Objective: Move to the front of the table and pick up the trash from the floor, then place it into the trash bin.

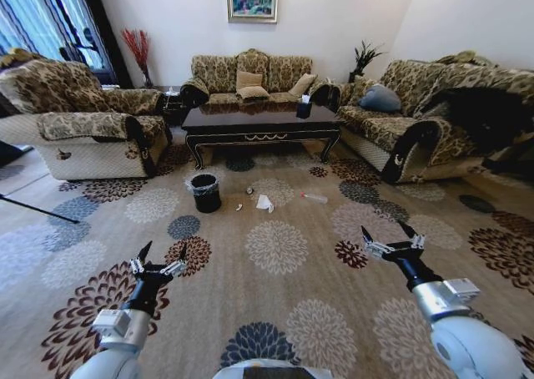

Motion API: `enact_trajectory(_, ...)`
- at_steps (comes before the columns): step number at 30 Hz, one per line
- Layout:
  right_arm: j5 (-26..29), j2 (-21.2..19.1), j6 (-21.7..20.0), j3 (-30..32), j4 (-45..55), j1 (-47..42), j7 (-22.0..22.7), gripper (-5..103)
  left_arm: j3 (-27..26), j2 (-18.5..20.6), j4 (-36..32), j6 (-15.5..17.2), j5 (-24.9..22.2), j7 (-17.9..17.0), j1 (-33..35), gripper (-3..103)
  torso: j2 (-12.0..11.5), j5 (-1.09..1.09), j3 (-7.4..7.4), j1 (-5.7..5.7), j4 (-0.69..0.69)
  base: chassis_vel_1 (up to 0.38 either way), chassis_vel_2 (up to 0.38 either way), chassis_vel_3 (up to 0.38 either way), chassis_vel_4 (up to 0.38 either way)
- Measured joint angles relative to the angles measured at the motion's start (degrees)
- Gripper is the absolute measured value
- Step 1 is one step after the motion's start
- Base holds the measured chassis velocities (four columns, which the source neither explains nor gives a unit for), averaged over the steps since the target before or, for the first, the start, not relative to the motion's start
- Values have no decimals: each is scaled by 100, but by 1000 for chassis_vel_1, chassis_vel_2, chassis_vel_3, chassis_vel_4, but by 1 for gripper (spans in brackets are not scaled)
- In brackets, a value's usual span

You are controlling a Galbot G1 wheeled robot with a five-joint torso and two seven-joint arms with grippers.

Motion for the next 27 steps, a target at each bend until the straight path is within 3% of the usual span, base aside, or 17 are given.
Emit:
enact_trajectory(14,-27,-31,90,-53,-185,112,10,100,-230,34,-537,154,-216,3,-13,100,-355,0,-230,-126,1,0,0,0,0)
enact_trajectory(18,-27,-53,145,-32,-268,154,26,100,-440,94,-403,205,-343,2,-177,100,-478,-1,-311,-167,0,0,0,0,0)
enact_trajectory(27,9,-102,203,17,-482,273,54,100,-396,16,369,-161,-108,-16,-113,100,-703,0,-458,-244,0,0,0,0,0)
